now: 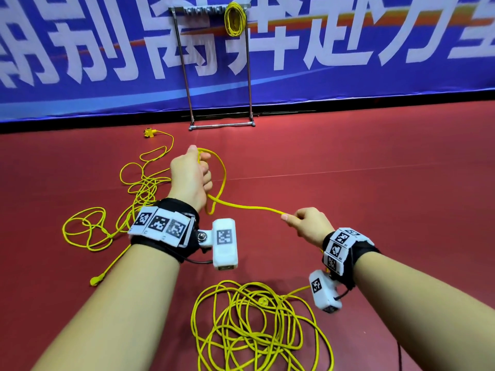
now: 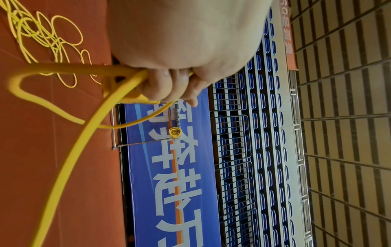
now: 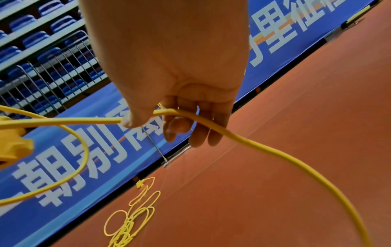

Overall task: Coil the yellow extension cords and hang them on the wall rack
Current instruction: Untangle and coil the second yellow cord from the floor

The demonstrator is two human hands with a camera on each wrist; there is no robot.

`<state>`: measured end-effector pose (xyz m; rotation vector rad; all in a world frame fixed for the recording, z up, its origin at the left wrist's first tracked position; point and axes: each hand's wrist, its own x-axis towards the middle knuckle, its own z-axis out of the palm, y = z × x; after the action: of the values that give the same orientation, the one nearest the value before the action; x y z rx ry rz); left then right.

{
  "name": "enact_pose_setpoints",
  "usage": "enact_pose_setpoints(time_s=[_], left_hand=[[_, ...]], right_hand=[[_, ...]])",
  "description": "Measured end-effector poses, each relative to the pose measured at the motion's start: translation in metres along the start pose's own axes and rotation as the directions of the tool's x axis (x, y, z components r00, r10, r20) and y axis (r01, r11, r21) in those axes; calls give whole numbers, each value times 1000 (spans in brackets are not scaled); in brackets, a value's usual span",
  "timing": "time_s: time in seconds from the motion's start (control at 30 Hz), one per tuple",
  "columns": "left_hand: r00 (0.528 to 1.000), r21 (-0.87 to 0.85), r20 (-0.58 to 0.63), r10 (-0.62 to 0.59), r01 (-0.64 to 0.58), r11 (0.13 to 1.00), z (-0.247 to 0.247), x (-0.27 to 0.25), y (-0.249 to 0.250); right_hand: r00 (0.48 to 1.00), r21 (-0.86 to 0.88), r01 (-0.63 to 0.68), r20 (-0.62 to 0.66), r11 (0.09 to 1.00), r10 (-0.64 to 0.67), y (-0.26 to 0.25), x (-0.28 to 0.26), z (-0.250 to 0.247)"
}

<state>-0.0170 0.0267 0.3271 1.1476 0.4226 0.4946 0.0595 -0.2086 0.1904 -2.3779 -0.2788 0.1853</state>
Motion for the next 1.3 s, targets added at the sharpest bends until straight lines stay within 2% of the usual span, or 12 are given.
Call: enact_pose_setpoints(time_s=[0.13,0.3,0.37,0.5,0.7,0.83,0.9,0.97,1.07,1.13,1.3], left_hand=[[997,-44,-66,29,-32,999,-4,4,5],[999,4,-27,39,-39,999,-8,5,2],[1000,48,12,8,-9,999,-7,6,-2],[996,113,81,-27,18,993,-3,3,-5],[993,219,118,-13,-13,976,3,0,-13],[989,288,149,-2,-41,957,8,-3,-16],[986,294,164,-3,-46,955,10,-6,-16],[982,294,187,-15,-42,955,13,-8,-16],[969,305,242,-49,-27,952,16,-11,-17],[958,328,280,-66,-31,944,18,-14,-19],[924,413,358,-134,-28,910,22,-20,-28]], right_hand=[[996,21,-57,63,998,55,11,-4,1],[971,-96,-144,176,985,159,30,-15,3],[981,-104,-137,124,985,149,25,-13,-1],[997,-10,-75,-9,997,75,-5,-4,-16],[984,77,62,-172,995,-48,-48,0,-22],[974,222,76,-226,972,-25,-65,1,-19],[981,297,43,-194,954,16,-75,0,-19],[995,453,-18,-80,892,60,-83,-1,-20],[993,735,-119,91,667,76,-94,-4,-20],[983,825,-175,173,537,55,-99,-6,-22],[948,842,-289,318,455,14,-104,-9,-23]])
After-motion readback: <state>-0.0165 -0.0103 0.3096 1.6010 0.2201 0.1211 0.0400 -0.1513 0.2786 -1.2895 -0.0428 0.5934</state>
